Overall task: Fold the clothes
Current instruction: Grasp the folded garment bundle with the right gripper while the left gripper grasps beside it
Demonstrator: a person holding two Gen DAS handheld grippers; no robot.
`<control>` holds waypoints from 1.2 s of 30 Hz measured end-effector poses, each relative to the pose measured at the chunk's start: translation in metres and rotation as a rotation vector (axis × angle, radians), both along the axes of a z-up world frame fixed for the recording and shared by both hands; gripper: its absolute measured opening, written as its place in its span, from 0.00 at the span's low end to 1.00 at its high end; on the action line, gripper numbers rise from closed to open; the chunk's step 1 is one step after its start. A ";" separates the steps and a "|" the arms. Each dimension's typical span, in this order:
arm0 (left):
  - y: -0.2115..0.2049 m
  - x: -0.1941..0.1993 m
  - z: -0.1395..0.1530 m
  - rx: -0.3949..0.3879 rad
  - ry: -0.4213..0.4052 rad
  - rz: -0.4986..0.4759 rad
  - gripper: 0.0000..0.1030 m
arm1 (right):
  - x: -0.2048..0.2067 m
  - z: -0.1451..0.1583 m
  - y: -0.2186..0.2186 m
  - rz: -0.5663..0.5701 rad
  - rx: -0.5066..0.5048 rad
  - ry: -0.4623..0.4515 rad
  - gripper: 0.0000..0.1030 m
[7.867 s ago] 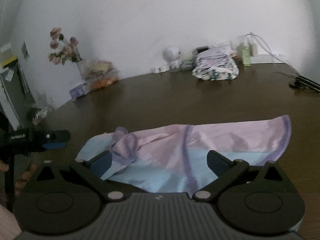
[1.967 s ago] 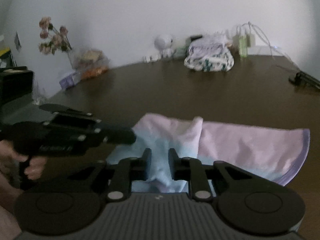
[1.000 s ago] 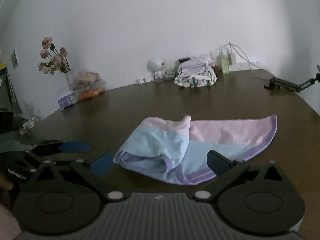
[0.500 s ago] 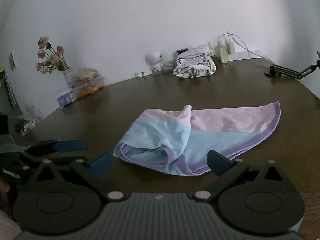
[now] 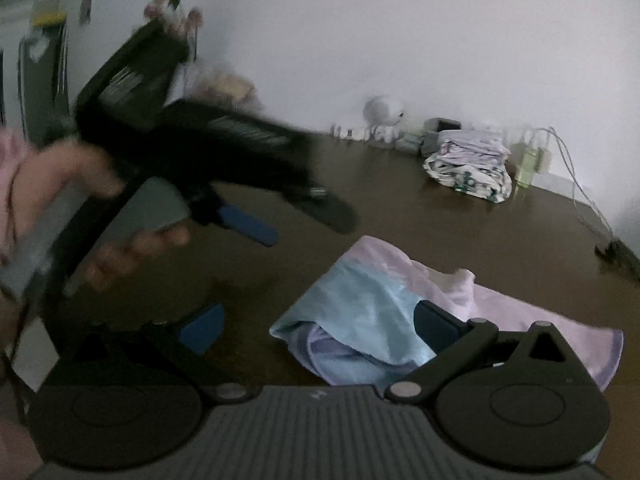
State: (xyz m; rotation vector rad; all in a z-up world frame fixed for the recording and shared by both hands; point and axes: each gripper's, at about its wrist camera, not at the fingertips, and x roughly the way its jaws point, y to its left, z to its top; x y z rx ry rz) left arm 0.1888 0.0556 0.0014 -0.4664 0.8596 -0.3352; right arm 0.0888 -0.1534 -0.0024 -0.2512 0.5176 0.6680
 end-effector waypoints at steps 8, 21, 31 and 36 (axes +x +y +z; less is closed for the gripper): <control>0.000 0.025 -0.015 -0.077 0.030 -0.041 0.87 | 0.009 -0.010 0.037 0.030 -0.168 -0.019 0.81; -0.004 0.045 -0.028 -0.124 0.097 -0.053 0.25 | 0.011 -0.019 0.061 -0.057 -0.300 -0.004 0.30; 0.006 0.046 -0.034 -0.255 0.147 -0.036 0.46 | 0.030 -0.006 0.030 -0.104 -0.088 0.070 0.16; -0.008 0.052 -0.036 -0.279 0.171 -0.066 0.41 | 0.024 0.001 0.003 -0.136 0.105 0.097 0.16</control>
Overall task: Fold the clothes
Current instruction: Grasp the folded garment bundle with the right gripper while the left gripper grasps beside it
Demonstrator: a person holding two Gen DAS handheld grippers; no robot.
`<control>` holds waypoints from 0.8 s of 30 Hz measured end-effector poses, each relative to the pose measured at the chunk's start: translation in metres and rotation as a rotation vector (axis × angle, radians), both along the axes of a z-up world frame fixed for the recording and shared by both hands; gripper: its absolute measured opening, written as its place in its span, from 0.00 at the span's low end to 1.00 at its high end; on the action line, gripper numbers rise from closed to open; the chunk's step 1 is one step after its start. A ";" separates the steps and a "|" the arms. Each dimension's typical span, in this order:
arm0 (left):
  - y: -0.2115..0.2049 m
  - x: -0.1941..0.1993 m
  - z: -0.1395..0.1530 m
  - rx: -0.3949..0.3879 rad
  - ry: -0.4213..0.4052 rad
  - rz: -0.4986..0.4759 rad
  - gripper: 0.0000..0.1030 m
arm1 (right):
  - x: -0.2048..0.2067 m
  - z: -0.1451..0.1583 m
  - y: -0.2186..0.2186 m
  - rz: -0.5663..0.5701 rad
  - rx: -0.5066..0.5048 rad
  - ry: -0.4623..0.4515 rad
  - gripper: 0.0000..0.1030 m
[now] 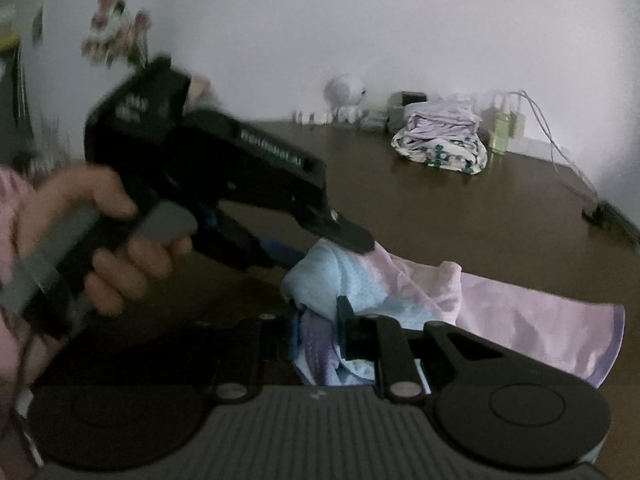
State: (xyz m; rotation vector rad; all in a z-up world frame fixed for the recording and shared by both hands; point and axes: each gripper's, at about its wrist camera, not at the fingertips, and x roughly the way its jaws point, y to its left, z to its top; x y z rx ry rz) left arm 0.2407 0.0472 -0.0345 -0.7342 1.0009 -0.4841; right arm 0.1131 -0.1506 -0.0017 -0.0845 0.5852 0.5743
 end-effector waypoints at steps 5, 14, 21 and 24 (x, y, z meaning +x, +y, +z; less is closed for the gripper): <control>-0.023 -0.003 0.008 0.043 -0.031 -0.022 0.09 | 0.001 -0.002 -0.025 -0.022 0.088 0.011 0.16; -0.055 -0.007 0.037 0.201 -0.037 0.016 0.08 | -0.026 0.000 -0.015 -0.036 -0.100 -0.161 0.56; -0.073 -0.011 0.055 0.254 -0.034 0.034 0.08 | -0.035 -0.006 0.014 -0.063 -0.259 -0.228 0.68; -0.077 -0.013 0.061 0.289 -0.049 0.029 0.08 | -0.031 -0.010 0.019 -0.081 -0.324 -0.241 0.57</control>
